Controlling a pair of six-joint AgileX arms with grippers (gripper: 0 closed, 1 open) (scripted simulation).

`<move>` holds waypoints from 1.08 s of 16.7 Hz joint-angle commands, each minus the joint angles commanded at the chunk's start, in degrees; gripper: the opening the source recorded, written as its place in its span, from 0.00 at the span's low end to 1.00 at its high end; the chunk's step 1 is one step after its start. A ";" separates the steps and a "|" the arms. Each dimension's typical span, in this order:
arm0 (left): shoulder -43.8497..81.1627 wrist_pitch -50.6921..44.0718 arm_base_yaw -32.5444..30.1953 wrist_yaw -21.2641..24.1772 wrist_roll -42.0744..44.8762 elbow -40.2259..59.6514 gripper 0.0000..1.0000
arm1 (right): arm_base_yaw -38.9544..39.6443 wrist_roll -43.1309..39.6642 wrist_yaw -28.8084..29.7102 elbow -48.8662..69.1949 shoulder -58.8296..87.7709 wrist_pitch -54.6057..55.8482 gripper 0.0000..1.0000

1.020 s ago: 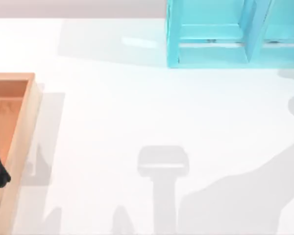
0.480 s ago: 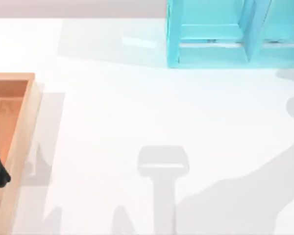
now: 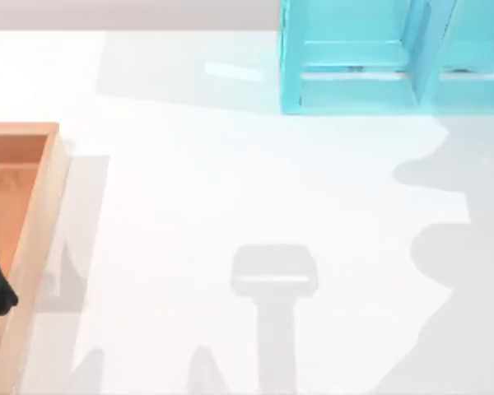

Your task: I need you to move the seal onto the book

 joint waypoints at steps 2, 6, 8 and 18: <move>0.00 0.00 0.00 0.00 0.00 0.00 1.00 | -2.16 0.08 -1.60 -3.84 -9.77 -4.32 0.00; 0.00 0.00 0.00 0.00 0.00 0.00 1.00 | -6.15 0.37 -4.38 -10.14 -24.34 -11.51 0.00; 0.00 0.00 0.00 0.00 0.00 0.00 1.00 | -7.53 0.49 -5.43 -12.28 -28.08 -13.97 0.00; 0.00 0.00 0.00 0.00 0.00 0.00 1.00 | -4.25 -2.91 -2.25 -11.22 -28.58 -12.70 0.00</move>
